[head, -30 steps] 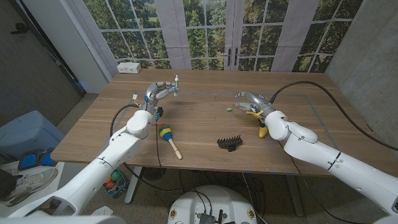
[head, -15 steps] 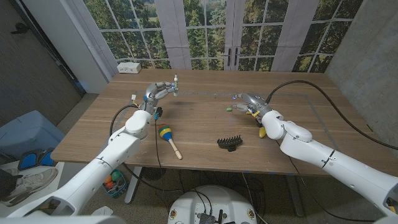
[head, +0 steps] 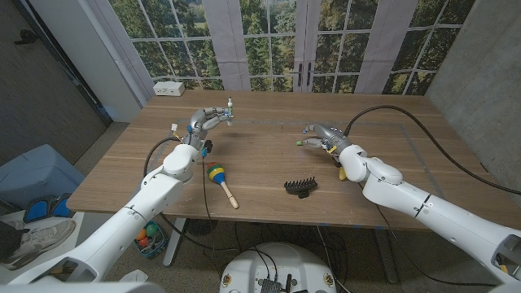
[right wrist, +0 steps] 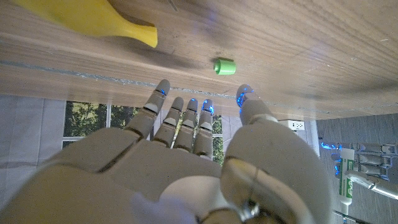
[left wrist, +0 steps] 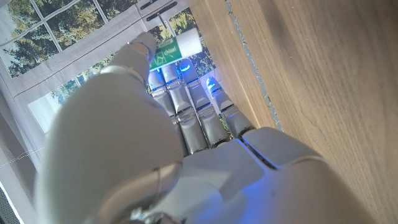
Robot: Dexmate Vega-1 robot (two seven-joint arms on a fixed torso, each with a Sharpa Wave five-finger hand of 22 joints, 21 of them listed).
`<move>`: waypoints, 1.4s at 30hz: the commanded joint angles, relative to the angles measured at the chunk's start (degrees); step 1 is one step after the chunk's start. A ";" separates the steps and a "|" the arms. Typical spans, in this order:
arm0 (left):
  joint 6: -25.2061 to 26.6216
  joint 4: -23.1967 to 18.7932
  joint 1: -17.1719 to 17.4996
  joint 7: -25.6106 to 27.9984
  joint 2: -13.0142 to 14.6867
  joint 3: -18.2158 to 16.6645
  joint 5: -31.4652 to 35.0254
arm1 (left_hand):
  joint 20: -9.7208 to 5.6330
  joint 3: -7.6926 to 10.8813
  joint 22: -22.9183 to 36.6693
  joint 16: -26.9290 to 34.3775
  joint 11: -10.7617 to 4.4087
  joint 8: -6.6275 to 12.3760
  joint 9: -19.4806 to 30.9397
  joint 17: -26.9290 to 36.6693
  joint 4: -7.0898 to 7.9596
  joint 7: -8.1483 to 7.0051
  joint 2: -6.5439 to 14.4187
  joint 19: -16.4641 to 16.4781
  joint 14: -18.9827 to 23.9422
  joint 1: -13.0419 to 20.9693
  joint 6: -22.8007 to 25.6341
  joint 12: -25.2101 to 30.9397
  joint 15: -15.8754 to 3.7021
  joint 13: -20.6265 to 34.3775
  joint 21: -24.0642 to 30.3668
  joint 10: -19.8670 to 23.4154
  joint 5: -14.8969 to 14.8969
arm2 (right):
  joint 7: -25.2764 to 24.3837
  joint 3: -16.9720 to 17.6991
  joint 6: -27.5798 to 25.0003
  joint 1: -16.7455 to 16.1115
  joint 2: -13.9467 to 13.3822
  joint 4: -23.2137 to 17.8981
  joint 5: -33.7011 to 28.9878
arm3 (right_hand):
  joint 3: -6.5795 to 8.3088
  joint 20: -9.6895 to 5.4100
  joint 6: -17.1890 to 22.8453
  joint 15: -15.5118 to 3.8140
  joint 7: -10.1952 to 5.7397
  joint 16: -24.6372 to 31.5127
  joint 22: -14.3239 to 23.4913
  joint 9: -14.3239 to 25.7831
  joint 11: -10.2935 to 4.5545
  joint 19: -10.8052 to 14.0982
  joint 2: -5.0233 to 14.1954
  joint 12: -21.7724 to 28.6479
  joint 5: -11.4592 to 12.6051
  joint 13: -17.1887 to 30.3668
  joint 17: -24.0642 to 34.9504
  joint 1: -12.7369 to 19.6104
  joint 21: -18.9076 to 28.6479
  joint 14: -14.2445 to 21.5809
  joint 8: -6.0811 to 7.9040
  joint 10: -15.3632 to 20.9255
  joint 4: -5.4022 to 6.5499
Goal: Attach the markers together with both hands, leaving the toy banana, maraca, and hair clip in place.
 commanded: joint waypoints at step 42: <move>0.23 0.75 0.01 -1.04 0.29 -0.72 -3.27 | -0.21 -0.14 0.17 -0.59 -7.45 0.47 8.48 0.88 0.45 -5.04 1.92 -0.32 0.27 1.64 5.62 0.32 -8.17 19.66 0.76 9.54 0.24 | 0.00 -4.76 2.81 5.25 5.08 11.09 -2.74 | -1.44 -1.37 15.33 -3.97 -0.26 1.95 0.10 0.49 -1.52 1.99 0.51 1.21 -0.81 1.08 1.35 6.61 -0.25 1.51 4.45 3.23 -0.02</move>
